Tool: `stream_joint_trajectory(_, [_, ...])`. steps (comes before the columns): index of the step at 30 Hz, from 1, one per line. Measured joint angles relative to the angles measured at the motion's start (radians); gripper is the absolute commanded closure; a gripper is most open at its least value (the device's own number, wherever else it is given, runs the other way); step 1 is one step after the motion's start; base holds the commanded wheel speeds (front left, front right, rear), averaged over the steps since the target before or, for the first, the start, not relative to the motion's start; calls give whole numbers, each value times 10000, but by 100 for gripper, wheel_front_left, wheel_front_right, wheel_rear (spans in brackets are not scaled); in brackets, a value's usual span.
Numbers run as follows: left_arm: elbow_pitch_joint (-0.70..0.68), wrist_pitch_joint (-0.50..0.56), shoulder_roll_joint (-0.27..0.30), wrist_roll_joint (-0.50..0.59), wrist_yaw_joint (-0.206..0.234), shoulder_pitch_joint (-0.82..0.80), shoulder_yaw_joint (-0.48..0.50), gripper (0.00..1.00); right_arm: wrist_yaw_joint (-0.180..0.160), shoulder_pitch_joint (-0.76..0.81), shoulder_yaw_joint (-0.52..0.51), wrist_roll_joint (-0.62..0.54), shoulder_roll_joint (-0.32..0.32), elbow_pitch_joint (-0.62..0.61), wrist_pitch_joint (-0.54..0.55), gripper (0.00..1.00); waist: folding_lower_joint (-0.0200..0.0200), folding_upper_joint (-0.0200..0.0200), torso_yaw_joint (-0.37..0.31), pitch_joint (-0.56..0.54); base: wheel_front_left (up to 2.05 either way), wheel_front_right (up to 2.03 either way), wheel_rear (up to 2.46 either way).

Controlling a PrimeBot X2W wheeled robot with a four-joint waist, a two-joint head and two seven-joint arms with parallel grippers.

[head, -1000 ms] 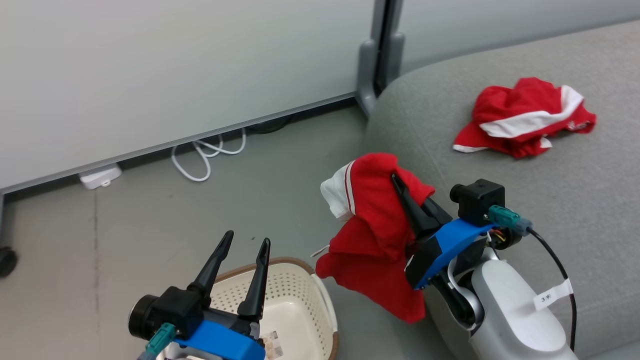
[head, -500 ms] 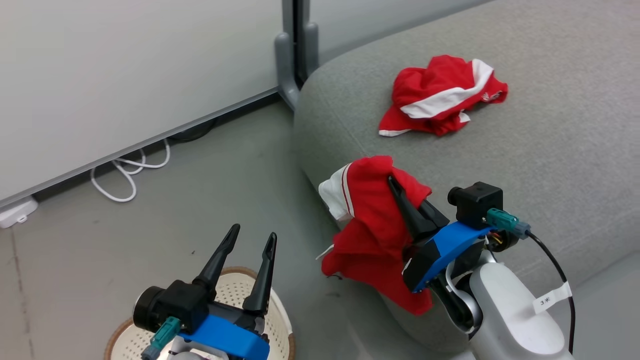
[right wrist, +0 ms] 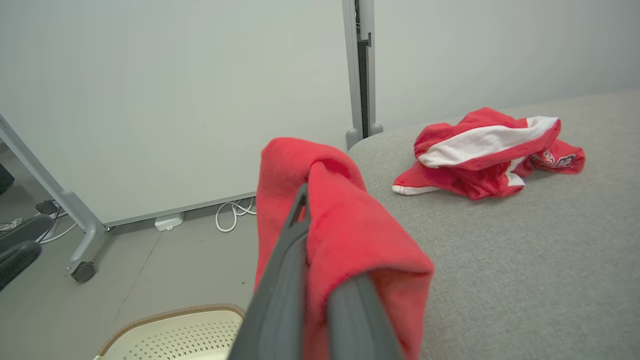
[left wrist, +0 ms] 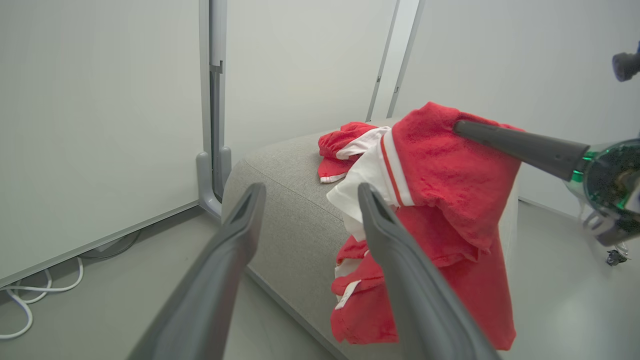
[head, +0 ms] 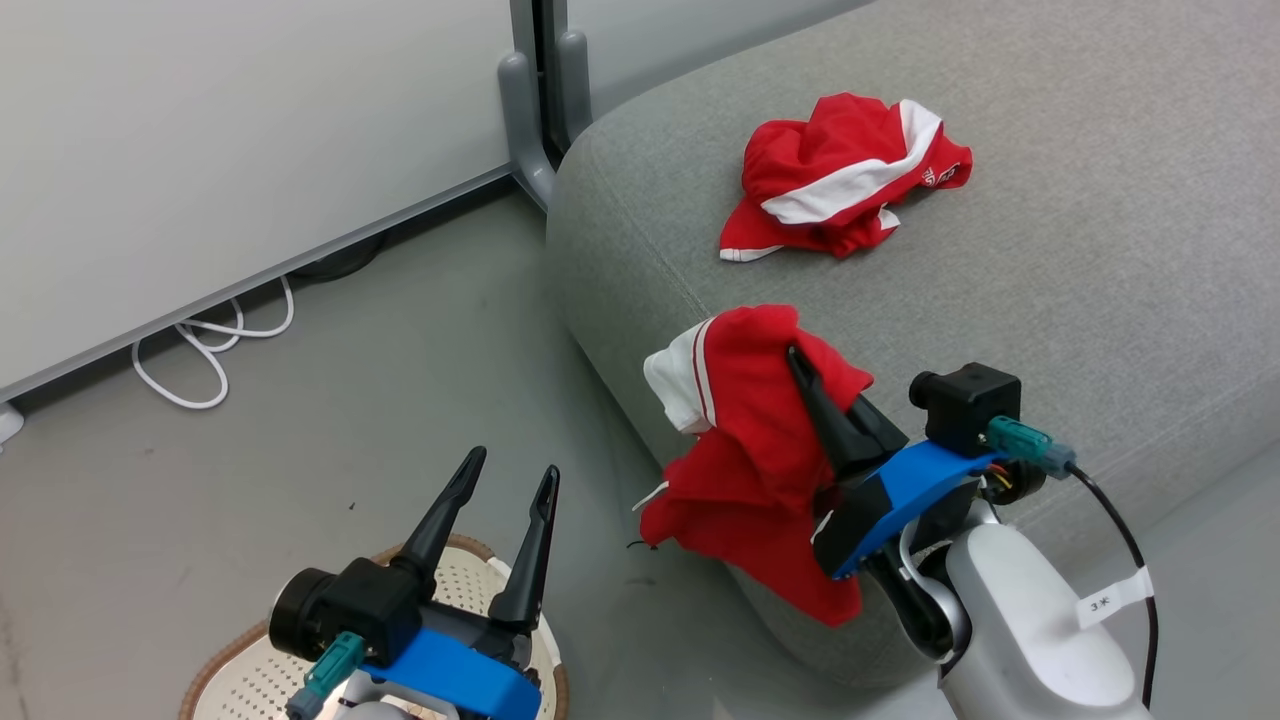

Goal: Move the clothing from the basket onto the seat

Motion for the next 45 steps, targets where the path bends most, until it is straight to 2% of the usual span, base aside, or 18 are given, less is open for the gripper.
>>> stream_joint_trajectory(6, [-42,0,105,4,0,-55,-40,0,0,-251,-497,251,8,23,-165,100,0,0,103,213,0,0,0])
stream_joint_trajectory(14, [-349,0,303,174,-2,-637,-180,0,0,-2048,-1912,153,-107,-2,-236,100,0,0,411,1008,0,0,0])
stream_joint_trajectory(17, [-502,0,456,245,-2,-931,-288,0,0,-2992,-2405,290,-443,-63,-79,100,0,0,573,1461,0,0,0])
stream_joint_trajectory(21, [-686,0,681,349,-2,-1410,-527,0,0,-4443,-3085,25,-1325,-194,67,100,1,0,791,2199,0,0,0])
stream_joint_trajectory(26, [-842,0,968,397,-2,-2023,-765,0,0,-6141,-4240,-270,-2100,-290,259,100,2,-1,1051,3204,0,0,0])
stream_joint_trajectory(32, [-1170,0,1145,466,-2,-2670,-784,0,2,-7759,-5588,-468,-2951,-180,88,100,3,-1,1332,4388,0,0,0])
stream_joint_trajectory(39, [-1707,0,1317,725,-2,-3106,-872,0,0,-8507,-6957,-828,-3758,334,-336,100,2,-1,1648,5633,0,0,0])
stream_joint_trajectory(45, [-1870,0,1429,821,-2,-3455,-1099,0,2,-7801,-7356,-1154,-3850,1616,-263,100,3,-1,2020,6329,0,0,0])
